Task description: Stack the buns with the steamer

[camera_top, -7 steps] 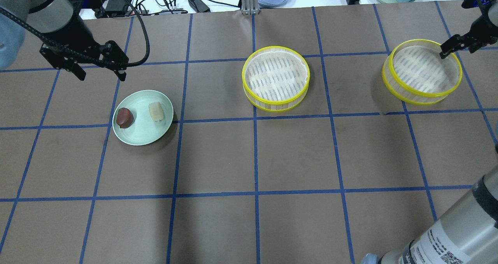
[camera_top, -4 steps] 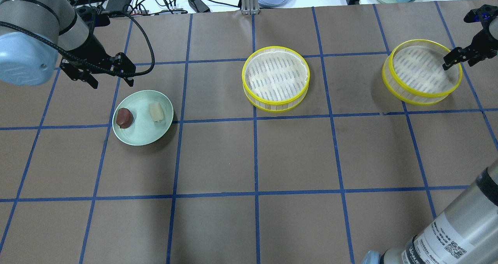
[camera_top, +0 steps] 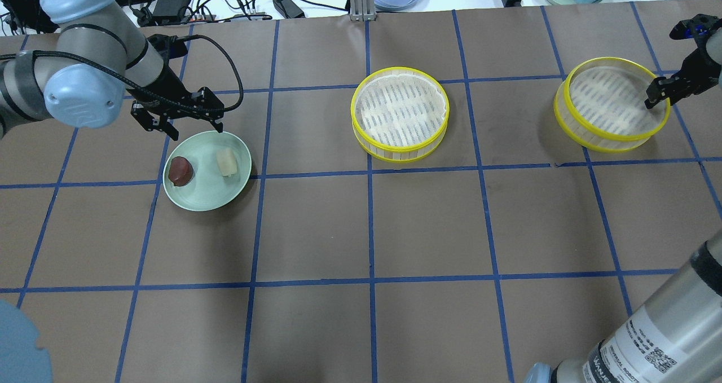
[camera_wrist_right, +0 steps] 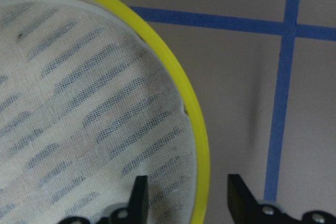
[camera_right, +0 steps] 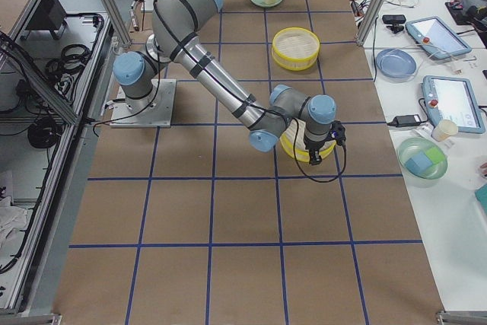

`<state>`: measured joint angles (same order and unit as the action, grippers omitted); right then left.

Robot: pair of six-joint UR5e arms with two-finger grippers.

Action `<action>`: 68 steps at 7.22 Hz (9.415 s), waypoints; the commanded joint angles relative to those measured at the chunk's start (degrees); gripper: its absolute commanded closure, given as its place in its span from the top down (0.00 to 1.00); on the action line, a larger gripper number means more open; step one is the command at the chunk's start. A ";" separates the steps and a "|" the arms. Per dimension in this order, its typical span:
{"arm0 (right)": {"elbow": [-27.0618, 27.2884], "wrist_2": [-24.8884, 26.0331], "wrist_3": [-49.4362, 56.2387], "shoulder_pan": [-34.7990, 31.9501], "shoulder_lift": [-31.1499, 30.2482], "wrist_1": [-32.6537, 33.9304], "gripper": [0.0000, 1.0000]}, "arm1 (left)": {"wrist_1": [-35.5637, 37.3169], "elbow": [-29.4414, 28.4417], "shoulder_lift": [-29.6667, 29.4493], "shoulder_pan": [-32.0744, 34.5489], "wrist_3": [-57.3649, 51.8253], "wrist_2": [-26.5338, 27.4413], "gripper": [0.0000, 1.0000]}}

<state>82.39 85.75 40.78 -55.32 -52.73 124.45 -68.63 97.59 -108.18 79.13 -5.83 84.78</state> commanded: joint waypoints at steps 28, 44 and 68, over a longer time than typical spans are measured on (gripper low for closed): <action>4.63 5.84 -24.08 -17.63 -19.86 -12.74 0.00 | 29.96 -7.77 -15.04 23.00 44.41 -18.07 1.00; 5.15 1.70 -50.36 -40.22 -12.05 -1.86 0.00 | 4.64 0.84 -9.05 -5.74 -7.09 6.36 1.00; 7.00 1.97 -53.34 -38.55 -9.58 5.54 0.73 | 5.08 -9.96 -2.65 4.88 15.38 2.77 0.00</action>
<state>89.46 87.82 -12.38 -93.87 -61.84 129.56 -63.62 88.14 -111.78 82.82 6.92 88.68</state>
